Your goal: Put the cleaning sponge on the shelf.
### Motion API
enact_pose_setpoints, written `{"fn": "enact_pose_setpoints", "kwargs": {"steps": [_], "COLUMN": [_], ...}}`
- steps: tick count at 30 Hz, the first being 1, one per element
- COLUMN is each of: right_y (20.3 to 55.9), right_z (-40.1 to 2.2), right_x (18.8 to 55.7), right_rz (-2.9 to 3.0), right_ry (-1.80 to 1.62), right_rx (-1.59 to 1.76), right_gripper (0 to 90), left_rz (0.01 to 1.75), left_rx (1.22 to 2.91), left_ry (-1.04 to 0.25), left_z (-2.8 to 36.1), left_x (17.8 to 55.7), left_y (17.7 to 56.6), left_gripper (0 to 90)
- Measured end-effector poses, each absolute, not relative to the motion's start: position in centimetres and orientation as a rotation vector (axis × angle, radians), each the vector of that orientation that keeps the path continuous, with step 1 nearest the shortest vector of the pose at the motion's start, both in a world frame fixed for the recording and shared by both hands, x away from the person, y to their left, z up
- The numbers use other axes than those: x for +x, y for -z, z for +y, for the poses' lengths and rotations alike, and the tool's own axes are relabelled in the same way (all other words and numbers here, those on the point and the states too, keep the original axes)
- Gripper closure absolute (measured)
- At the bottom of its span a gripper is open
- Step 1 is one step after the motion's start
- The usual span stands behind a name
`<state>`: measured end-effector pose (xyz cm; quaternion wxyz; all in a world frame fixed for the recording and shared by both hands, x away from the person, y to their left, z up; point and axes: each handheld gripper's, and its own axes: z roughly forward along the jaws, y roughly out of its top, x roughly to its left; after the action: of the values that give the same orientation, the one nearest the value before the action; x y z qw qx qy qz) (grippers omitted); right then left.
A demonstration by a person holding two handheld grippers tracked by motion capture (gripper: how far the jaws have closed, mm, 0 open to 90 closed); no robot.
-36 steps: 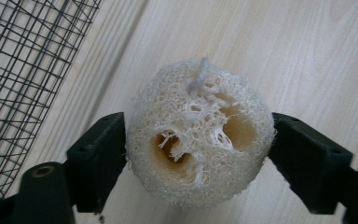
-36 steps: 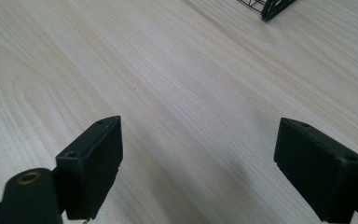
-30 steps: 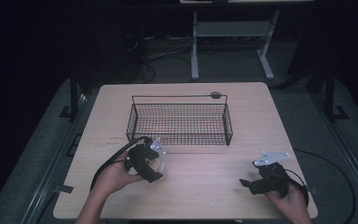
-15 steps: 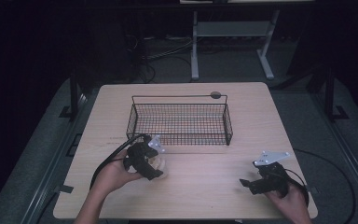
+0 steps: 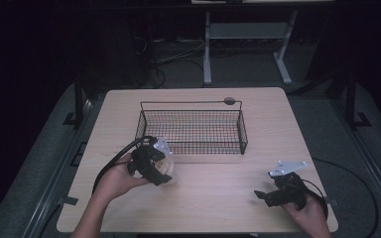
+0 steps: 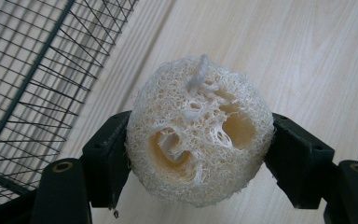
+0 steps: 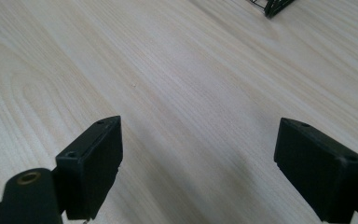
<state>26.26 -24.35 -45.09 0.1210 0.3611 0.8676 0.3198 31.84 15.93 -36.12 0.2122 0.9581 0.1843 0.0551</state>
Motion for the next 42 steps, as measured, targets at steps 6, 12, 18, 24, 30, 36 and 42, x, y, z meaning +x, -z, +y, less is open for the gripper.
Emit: {"fn": "enact_pose_setpoints", "kwargs": {"steps": [6,12,18,24,30,36,42], "right_y": [45.1,45.0,45.0,45.0,45.1,45.0,45.0], "right_z": [-24.3,-24.3,-24.3,-24.1,-24.1,-24.2,-24.4], "right_x": [26.4,26.3,26.3,26.5,26.5,26.5,26.3], "right_rz": [2.536,2.538,2.538,2.542,2.541,2.541,2.536], "right_ry": [-0.936,-0.939,-0.935,-0.935,-0.939,-0.941,-0.939], "right_rx": [1.051,1.051,1.050,1.038,1.039,1.043,1.050], "right_gripper": [14.9,14.9,14.8,14.8,14.8,14.8,14.8], "left_rz": [0.513,0.518,0.527,0.542,0.551,0.548,0.540], "left_rx": [2.659,2.647,2.640,2.628,2.627,2.625,2.621], "left_ry": [-0.155,-0.161,-0.164,-0.158,-0.162,-0.160,-0.154], "left_z": [16.0,16.2,16.5,16.6,16.7,16.5,16.1], "left_x": [32.3,32.5,32.8,33.1,33.7,34.2,35.5], "left_y": [35.2,34.3,33.6,33.1,32.8,32.2,31.0], "left_gripper": [27.7,27.7,27.7,27.7,27.7,27.6,27.6]}}
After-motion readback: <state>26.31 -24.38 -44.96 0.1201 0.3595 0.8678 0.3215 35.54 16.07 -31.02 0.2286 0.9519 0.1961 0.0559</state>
